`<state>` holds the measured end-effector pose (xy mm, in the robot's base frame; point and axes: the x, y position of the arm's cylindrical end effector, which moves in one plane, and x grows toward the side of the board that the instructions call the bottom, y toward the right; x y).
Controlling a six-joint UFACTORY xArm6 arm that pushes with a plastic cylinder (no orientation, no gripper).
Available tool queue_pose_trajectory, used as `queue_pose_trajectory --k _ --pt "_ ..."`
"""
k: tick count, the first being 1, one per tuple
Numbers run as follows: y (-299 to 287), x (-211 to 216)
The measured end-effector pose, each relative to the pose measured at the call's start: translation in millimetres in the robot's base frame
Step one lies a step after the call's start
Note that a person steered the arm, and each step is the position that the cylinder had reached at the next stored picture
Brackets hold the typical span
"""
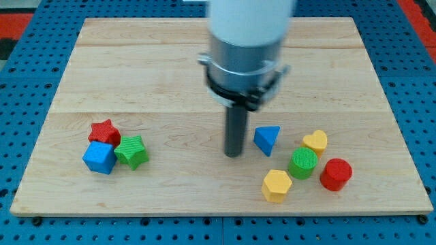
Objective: Place red circle to the right of the yellow heart
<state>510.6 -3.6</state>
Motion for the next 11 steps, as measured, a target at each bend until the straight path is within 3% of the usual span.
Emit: queue_pose_trajectory --k 1,2,3,4,6,7,8,10,11 --pt "-38.4 -1.1" --pt "-73.8 55.9" --pt "-38.1 108.3" --pt "-19.5 108.0" --pt "106.4 104.3" --pt "137.9 98.7" --pt "155.5 106.7" --pt "176.8 54.7" --pt "182.5 54.4"
